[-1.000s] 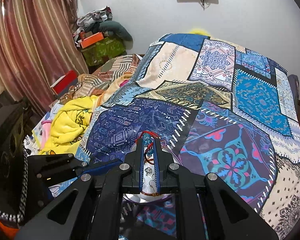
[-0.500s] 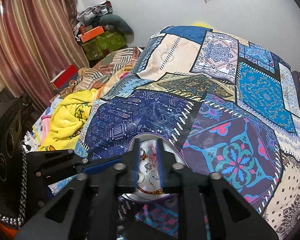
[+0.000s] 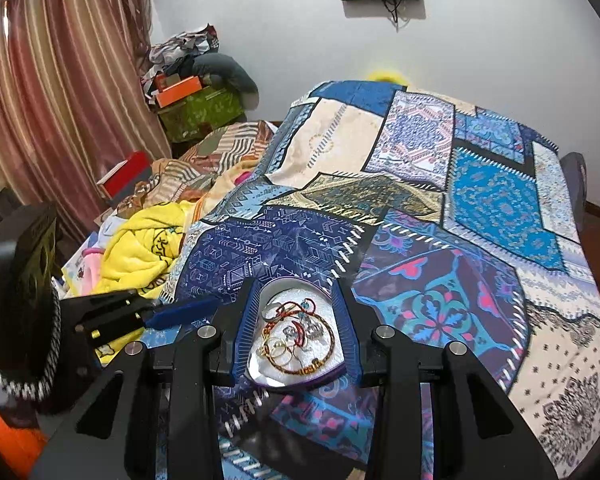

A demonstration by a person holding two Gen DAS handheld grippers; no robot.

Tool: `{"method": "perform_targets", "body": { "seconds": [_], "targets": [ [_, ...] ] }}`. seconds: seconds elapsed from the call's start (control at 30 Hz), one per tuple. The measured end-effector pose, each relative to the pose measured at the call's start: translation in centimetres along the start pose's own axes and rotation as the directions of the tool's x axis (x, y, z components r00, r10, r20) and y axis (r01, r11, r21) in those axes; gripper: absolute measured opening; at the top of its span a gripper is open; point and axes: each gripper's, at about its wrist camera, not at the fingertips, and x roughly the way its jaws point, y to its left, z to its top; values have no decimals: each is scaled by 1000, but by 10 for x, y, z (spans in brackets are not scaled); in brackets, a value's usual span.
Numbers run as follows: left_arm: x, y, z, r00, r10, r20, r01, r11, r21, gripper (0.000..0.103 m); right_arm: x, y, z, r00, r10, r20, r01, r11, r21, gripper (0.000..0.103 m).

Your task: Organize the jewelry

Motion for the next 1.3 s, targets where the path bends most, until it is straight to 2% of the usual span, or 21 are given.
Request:
{"method": "perform_targets", "body": {
  "seconds": [0.27, 0.43, 0.53, 0.67, 0.8, 0.93, 1.03, 1.13, 1.2, 1.27, 1.3],
  "targets": [
    [-46, -5, 8, 996, 35, 79, -34, 999, -11, 32, -41, 8, -9, 998, -31, 48, 31, 1000, 4, 34],
    [-91, -19, 12, 985, 37, 166, -37, 999, -5, 32, -82, 18, -11, 991, -49, 126, 48, 999, 14, 34],
    [-123, -29, 15, 972, 39, 232, -42, 999, 7, 32, -113, 29, -9, 978, -67, 196, 67, 998, 7, 34],
    [-170, -44, 15, 941, 37, 335, -48, 999, 24, 32, -162, 45, -9, 945, -92, 314, 95, 995, 3, 34],
    [-216, -58, 11, 898, 35, 438, -54, 998, 32, 32, -202, 59, -12, 899, -113, 423, 121, 993, 8, 34],
    [-252, -68, 3, 851, 41, 524, -67, 997, 30, 46, -232, 73, -18, 852, -129, 507, 143, 990, 12, 35],
    [-272, -75, -3, 821, 55, 568, -85, 996, 26, 55, -246, 85, -24, 820, -155, 550, 179, 984, 9, 43],
    [-285, -81, -10, 799, 75, 596, -108, 994, 20, 68, -247, 89, -26, 800, -183, 572, 211, 977, 17, 60],
    [-290, -84, -15, 787, 93, 610, -128, 992, 14, 77, -247, 92, -28, 786, -206, 584, 233, 972, 29, 78],
    [-293, -86, -19, 775, 114, 621, -152, 988, 8, 90, -248, 94, -30, 769, -232, 595, 258, 965, 43, 87],
    [-294, -88, -21, 771, 121, 625, -159, 987, 5, 91, -248, 95, -30, 765, -241, 597, 267, 963, 46, 90]
  ]
}}
